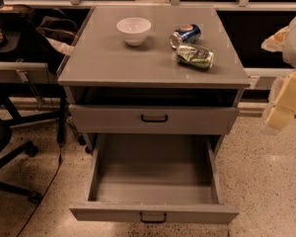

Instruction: Close middle drawer

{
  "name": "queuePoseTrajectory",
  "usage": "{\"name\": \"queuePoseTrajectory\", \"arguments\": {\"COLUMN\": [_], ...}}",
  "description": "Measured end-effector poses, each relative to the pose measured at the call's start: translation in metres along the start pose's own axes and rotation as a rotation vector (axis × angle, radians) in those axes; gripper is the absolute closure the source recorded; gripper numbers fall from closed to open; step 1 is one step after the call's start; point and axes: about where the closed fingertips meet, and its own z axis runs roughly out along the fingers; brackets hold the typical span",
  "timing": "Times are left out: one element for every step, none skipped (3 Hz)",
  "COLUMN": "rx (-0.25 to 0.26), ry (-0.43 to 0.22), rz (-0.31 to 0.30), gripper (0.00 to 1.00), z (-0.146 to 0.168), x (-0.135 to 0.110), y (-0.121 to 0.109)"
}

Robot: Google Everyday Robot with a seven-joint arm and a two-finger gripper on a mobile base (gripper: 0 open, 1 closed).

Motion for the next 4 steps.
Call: {"name": "queuePoseTrajectory", "arguments": {"rx": [-0.025,-0.063,-0.061,-0.07], "ry": [-0.089,-0.295,-0.377,-0.377], "rz": [0.052,0.162,0.262,0.365], "gripper": [0.0,0.0,0.0,0.0], "z": [0.02,0.045,0.064,0.091], "x": [0.01,0.021,0.026,0.036], "y": [0.006,0.026,0.045,0.074]}}
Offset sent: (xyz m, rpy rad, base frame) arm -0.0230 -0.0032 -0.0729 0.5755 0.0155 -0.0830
